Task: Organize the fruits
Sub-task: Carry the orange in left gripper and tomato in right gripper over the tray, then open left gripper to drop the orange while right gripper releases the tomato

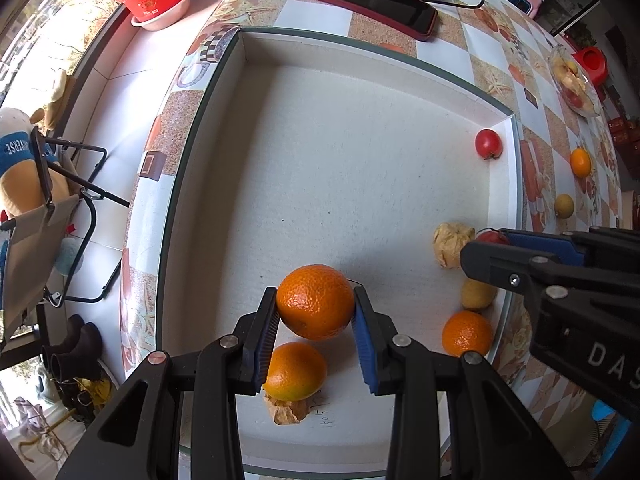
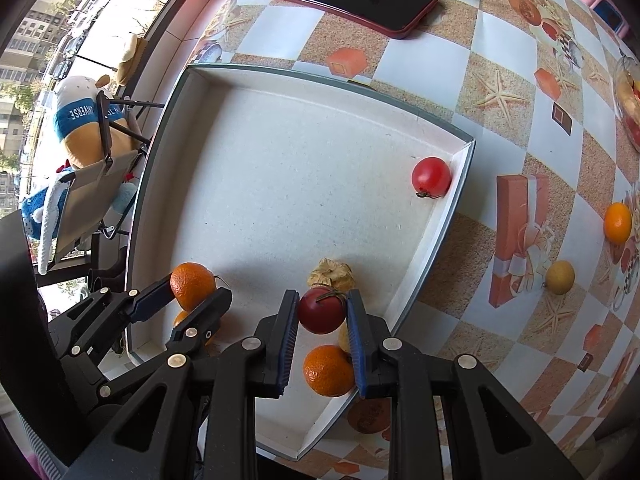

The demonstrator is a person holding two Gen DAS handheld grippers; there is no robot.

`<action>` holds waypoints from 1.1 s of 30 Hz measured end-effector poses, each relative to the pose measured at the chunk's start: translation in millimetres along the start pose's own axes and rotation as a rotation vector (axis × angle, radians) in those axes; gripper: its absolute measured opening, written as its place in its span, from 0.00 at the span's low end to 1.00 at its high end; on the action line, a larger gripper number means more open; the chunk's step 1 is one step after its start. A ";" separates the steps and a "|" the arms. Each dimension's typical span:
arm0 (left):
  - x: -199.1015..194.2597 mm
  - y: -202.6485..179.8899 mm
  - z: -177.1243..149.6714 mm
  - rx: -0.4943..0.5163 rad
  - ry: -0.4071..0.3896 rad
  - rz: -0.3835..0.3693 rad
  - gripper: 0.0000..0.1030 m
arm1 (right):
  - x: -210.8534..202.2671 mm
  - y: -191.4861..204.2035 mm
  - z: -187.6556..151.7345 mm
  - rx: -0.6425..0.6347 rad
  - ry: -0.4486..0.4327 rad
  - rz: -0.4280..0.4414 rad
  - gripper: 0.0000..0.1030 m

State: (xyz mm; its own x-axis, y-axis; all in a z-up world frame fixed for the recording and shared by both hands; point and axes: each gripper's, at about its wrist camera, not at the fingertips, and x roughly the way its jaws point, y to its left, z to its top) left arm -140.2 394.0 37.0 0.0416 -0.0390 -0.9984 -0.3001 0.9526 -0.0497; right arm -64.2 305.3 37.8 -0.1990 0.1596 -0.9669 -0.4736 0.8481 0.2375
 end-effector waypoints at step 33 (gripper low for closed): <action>-39.4 -29.8 -15.5 0.011 -0.071 0.036 0.78 | -24.2 -46.0 -30.8 0.086 -0.031 -0.057 1.00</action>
State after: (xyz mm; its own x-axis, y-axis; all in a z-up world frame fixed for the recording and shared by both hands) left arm -147.6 362.5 77.5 0.0988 0.0161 -0.9950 -0.2924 0.9562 -0.0135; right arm -64.0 246.8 53.2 -0.1467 0.1240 -0.9814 -0.4075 0.8964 0.1742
